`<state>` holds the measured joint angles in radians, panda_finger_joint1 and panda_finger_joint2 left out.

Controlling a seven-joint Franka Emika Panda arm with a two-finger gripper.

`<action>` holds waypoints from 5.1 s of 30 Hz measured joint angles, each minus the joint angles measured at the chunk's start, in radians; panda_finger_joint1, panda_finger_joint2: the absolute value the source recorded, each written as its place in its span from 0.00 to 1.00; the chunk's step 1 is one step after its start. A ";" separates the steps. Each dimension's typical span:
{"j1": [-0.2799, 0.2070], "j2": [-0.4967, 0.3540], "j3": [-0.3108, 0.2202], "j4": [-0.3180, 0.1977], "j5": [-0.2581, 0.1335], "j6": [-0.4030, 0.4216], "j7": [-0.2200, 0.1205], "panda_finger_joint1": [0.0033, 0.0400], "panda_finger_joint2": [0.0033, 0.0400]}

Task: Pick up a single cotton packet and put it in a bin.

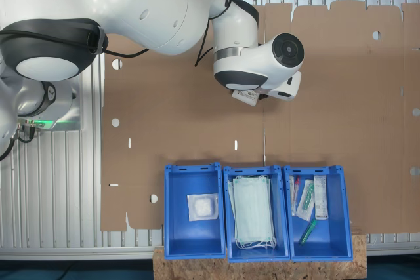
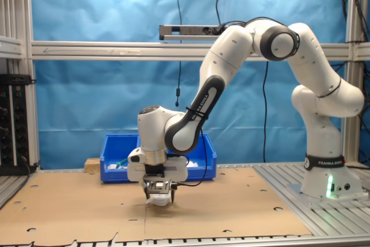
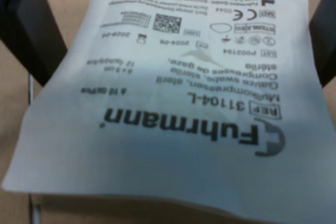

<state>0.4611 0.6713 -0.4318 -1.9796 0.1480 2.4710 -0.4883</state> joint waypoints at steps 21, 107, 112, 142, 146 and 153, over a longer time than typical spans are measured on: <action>-0.002 0.001 0.000 0.000 0.008 0.007 0.000 1.00 1.00; -0.002 0.001 0.000 0.002 0.009 0.009 0.000 0.11 0.11; -0.002 0.000 0.000 0.002 0.009 0.008 0.000 0.11 0.11; -0.001 -0.373 0.000 -0.009 0.001 -0.242 0.000 0.11 0.11; -0.001 -0.438 -0.002 -0.026 -0.020 -0.265 0.000 0.11 0.11; -0.001 -0.548 -0.007 -0.082 -0.121 -0.316 -0.002 0.11 0.11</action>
<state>0.4596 0.1233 -0.4386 -2.0615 0.0270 2.1554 -0.4908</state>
